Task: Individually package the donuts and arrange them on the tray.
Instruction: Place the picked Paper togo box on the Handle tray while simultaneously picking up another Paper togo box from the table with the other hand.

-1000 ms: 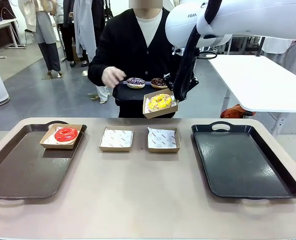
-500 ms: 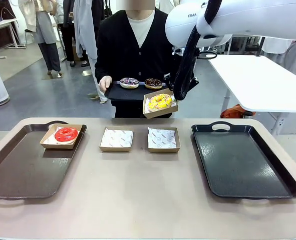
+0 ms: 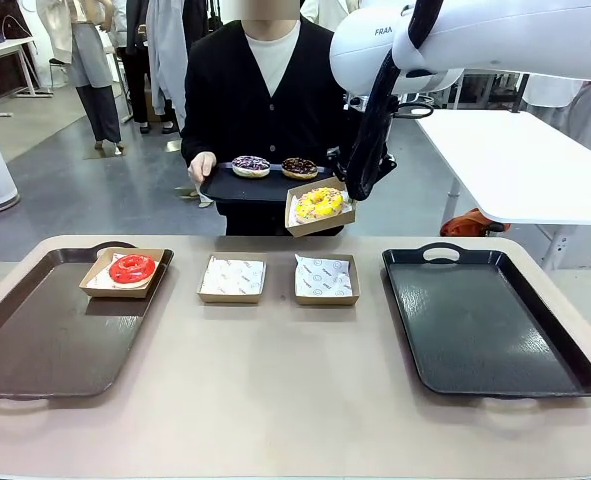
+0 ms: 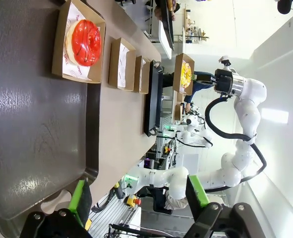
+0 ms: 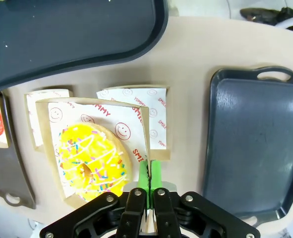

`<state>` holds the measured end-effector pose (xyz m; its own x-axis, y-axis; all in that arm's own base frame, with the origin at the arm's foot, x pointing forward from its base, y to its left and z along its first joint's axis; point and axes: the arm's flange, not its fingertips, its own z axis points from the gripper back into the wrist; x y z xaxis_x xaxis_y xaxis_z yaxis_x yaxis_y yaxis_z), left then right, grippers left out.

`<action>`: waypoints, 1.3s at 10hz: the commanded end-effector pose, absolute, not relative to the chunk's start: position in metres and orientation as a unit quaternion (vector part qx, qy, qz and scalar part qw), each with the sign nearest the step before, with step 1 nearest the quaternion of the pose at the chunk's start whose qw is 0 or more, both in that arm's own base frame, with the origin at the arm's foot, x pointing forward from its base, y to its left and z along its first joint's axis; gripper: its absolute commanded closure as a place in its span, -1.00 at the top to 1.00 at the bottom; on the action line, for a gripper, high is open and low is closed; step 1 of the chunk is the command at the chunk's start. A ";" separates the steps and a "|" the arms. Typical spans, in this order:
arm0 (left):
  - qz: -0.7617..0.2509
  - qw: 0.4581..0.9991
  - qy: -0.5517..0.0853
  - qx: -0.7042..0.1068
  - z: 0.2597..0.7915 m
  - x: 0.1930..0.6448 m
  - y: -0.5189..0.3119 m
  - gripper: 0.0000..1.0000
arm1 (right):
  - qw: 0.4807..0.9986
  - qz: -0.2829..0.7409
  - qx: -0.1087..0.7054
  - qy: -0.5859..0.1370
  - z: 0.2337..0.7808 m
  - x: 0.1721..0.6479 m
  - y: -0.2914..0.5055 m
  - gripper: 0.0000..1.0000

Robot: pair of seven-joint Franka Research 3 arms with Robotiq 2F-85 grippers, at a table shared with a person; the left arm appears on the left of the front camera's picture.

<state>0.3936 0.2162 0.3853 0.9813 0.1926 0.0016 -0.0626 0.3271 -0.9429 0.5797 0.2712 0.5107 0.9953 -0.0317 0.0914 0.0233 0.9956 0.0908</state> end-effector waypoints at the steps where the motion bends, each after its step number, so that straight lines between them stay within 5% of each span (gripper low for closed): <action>1: 0.077 0.833 -0.061 -0.544 0.415 0.399 0.201 1.00 | 0.998 0.027 0.053 -0.031 0.523 0.570 0.235 -0.97; 6: 0.035 0.908 -0.050 -0.415 0.494 0.458 0.091 1.00 | 0.994 0.032 0.105 -0.020 0.511 0.559 0.100 -0.97; 13: 0.017 0.963 -0.068 -0.260 0.486 0.522 -0.059 1.00 | 0.994 0.011 0.110 -0.010 0.427 0.555 0.030 -0.97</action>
<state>0.5118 -0.0511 0.4838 0.9907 0.0548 0.1242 0.0236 0.8313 -0.5553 0.5565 0.0276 0.4369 0.9998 0.0054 0.0166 -0.0085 0.9813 0.1922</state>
